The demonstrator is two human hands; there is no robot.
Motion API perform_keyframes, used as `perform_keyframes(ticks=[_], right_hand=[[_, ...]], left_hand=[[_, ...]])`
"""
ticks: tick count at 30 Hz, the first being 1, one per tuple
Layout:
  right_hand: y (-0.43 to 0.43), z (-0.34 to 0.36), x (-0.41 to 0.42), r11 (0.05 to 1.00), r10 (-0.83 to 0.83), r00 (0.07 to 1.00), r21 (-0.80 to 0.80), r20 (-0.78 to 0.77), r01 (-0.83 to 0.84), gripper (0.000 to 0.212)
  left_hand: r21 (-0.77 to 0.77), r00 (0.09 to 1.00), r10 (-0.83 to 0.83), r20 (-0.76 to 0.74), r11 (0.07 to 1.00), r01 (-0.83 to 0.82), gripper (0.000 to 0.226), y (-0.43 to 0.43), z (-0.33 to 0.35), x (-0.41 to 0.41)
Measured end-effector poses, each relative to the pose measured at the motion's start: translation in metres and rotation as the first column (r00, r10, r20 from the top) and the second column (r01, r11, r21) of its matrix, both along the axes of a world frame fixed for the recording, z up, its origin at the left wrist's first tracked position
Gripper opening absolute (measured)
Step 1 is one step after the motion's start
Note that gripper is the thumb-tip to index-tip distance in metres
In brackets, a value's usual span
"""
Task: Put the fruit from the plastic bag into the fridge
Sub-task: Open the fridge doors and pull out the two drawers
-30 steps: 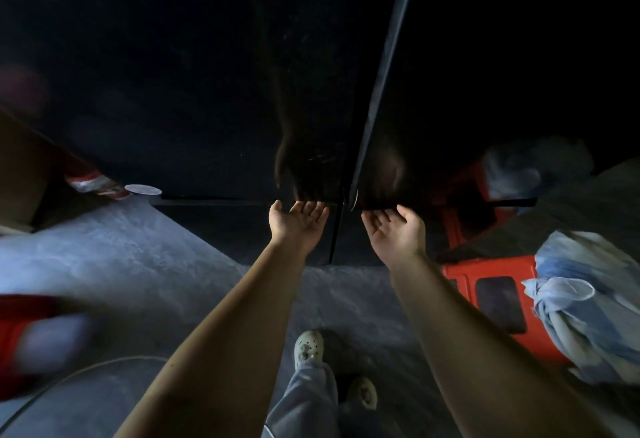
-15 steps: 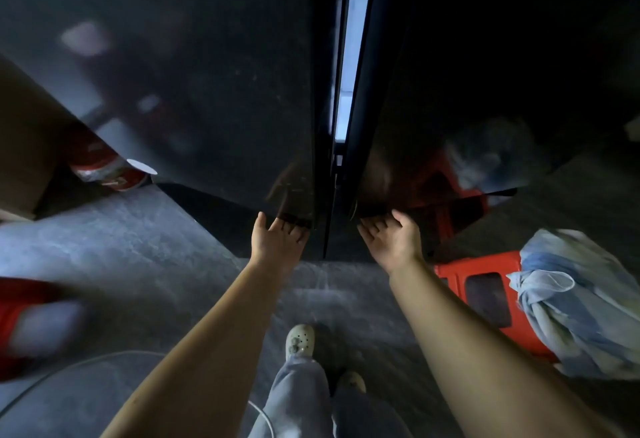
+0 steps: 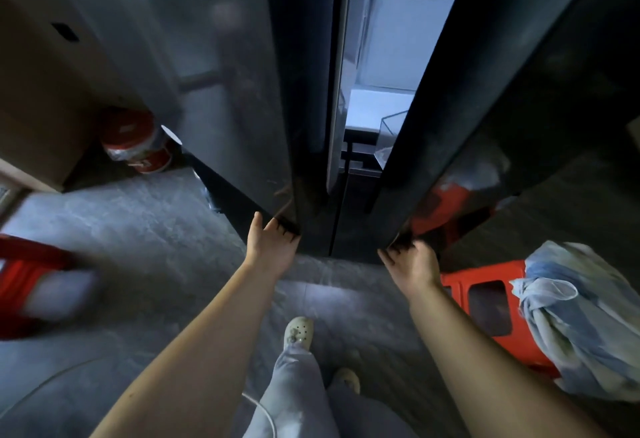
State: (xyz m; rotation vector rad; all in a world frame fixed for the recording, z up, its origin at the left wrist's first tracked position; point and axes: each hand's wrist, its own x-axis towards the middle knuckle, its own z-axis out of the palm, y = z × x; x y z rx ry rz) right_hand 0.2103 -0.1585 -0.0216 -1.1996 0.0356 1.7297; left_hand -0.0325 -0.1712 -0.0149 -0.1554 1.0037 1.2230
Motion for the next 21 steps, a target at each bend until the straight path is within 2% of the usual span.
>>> perform_keyframes(ticks=[2,4,6,11,14,17,19,21], right_hand=[[-0.003,-0.001,0.002,1.000,0.017,1.000,-0.014,0.014,-0.017,0.035],[-0.006,-0.004,0.003,0.999,0.038,0.999,-0.020,0.020,-0.038,0.042],[-0.008,-0.006,0.002,0.997,0.074,0.997,-0.015,0.029,-0.073,0.045],[-0.021,0.007,0.002,0.995,0.102,0.993,0.017,0.057,-0.103,0.052],[-0.028,0.012,-0.003,0.990,0.137,0.978,0.014,0.156,-0.141,0.048],[-0.036,0.017,-0.021,0.956,0.290,0.906,-0.060,0.307,-0.286,0.045],[-0.038,0.028,-0.038,0.907,0.418,0.838,-0.109,0.350,-0.407,0.043],[-0.037,0.046,-0.053,0.851,0.503,0.767,-0.072,0.398,-0.520,0.041]], left_hand=[[0.002,0.997,0.071,0.007,0.997,-0.071,0.069,-0.005,0.002,0.001],[0.023,0.997,0.060,-0.040,0.998,-0.059,0.069,-0.010,0.006,-0.003],[0.020,0.995,0.086,0.050,0.996,-0.087,0.071,-0.016,0.003,-0.007],[0.030,0.993,0.098,0.062,0.994,-0.101,0.072,-0.024,0.002,-0.011],[0.029,0.993,0.111,0.048,0.993,-0.113,0.071,-0.030,0.003,-0.010],[0.059,0.992,0.119,0.049,0.991,-0.122,0.070,-0.038,0.010,-0.005],[0.066,0.990,0.128,0.053,0.989,-0.132,0.069,-0.041,0.013,-0.004],[0.070,0.989,0.140,0.053,0.987,-0.144,0.069,-0.044,0.014,-0.005]])
